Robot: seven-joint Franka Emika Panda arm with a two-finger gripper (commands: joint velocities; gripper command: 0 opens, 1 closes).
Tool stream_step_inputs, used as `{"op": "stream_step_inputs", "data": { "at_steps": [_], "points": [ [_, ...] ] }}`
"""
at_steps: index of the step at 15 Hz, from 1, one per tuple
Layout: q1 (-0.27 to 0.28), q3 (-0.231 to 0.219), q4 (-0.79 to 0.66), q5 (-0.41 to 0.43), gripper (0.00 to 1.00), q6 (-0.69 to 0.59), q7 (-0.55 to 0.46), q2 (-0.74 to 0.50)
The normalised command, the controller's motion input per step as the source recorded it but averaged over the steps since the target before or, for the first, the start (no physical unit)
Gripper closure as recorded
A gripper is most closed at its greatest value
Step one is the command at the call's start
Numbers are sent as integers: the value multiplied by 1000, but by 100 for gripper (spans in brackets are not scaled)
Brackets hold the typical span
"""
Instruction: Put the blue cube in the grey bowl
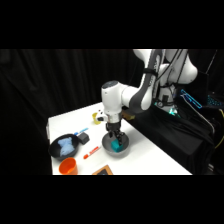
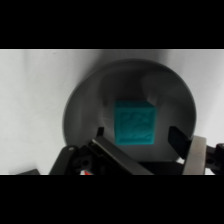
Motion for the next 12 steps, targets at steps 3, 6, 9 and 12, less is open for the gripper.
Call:
{"op": "stream_step_inputs", "data": {
  "at_steps": [3,6,9,12],
  "points": [
    [-23,37,4,69,0,-441,9,-418],
    [-35,43,79,178,0,-589,-32,-435],
    [-4,-12,172,165,0,-561,-2,-294],
    [11,-37,184,161,0,-411,2,-141]
  ]
}}
